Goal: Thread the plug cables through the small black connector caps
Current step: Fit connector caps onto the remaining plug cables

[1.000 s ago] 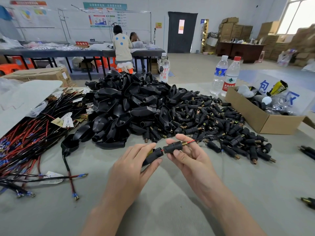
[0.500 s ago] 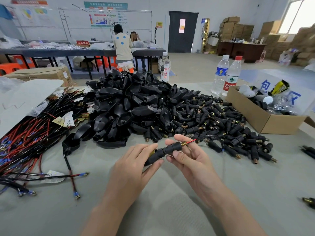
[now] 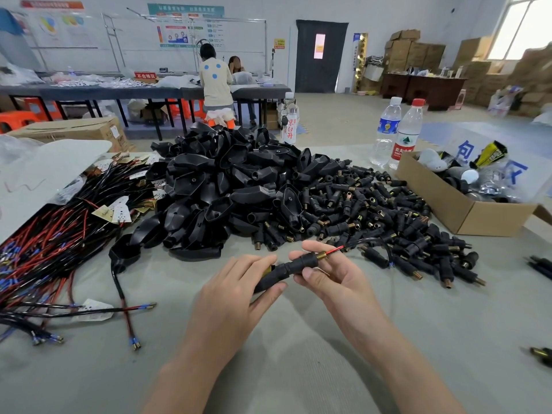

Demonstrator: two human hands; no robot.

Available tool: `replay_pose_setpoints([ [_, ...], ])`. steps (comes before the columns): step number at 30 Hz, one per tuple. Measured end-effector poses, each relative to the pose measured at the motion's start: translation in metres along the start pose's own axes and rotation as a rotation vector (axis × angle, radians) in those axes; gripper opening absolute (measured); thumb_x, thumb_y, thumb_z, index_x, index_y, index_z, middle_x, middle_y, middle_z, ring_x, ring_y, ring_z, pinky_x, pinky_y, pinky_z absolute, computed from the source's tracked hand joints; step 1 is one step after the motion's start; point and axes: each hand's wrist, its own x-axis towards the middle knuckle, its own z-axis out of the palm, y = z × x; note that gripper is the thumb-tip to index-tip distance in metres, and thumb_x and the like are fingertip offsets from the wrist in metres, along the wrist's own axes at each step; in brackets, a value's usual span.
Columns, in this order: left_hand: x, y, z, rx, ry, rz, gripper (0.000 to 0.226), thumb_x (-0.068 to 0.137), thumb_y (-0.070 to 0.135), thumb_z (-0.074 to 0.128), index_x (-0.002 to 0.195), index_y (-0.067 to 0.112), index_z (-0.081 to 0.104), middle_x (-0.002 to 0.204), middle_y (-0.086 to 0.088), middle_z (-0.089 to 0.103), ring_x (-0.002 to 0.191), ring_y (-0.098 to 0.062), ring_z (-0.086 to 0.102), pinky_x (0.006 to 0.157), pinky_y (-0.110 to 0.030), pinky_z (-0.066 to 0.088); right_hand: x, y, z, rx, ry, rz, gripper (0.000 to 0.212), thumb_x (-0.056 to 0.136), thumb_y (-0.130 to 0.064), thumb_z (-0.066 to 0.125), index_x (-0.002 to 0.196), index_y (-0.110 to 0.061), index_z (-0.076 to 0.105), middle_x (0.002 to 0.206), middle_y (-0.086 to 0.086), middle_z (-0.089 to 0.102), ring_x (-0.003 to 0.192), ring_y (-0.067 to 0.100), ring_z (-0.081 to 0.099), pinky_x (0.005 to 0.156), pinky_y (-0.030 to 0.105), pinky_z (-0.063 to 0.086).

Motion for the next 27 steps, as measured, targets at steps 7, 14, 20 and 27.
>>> replay_pose_setpoints([
  [7, -0.0009, 0.0014, -0.0004, -0.052, -0.037, -0.037, 0.037, 0.094, 0.054, 0.052, 0.123, 0.033, 0.057, 0.107, 0.019, 0.06, 0.093, -0.007, 0.062, 0.064, -0.034, 0.055, -0.0009, -0.0006, -0.0026, -0.063, -0.01, 0.008, 0.036, 0.095, 0.007, 0.055, 0.12, -0.018, 0.063, 0.116, 0.006, 0.073, 0.105, 0.018, 0.068, 0.091, 0.024, 0.052],
  [14, -0.0018, 0.0007, -0.0025, -0.074, -0.052, -0.034, 0.034, 0.094, 0.055, 0.051, 0.122, 0.035, 0.055, 0.105, 0.02, 0.059, 0.091, -0.006, 0.061, 0.062, -0.034, 0.055, -0.0024, -0.0024, -0.0018, -0.114, -0.018, -0.001, 0.036, 0.096, 0.008, 0.054, 0.122, -0.016, 0.062, 0.115, 0.005, 0.074, 0.104, 0.018, 0.067, 0.093, 0.025, 0.052],
  [20, -0.0032, 0.0011, -0.0032, -0.128, -0.103, -0.066, 0.033, 0.094, 0.058, 0.049, 0.121, 0.039, 0.054, 0.106, 0.025, 0.056, 0.093, 0.0, 0.057, 0.068, -0.031, 0.054, -0.0035, -0.0048, -0.0027, -0.165, -0.035, 0.008, 0.037, 0.096, 0.009, 0.053, 0.124, -0.015, 0.06, 0.113, 0.005, 0.074, 0.108, 0.021, 0.068, 0.094, 0.027, 0.053],
  [27, -0.0022, 0.0032, -0.0043, -0.172, -0.13, -0.08, 0.037, 0.093, 0.058, 0.05, 0.122, 0.036, 0.059, 0.107, 0.026, 0.057, 0.096, 0.001, 0.057, 0.072, -0.032, 0.053, -0.0038, -0.0048, -0.0043, -0.145, -0.043, 0.025, 0.04, 0.097, 0.01, 0.051, 0.124, -0.018, 0.061, 0.111, 0.005, 0.074, 0.106, 0.017, 0.068, 0.091, 0.027, 0.054],
])
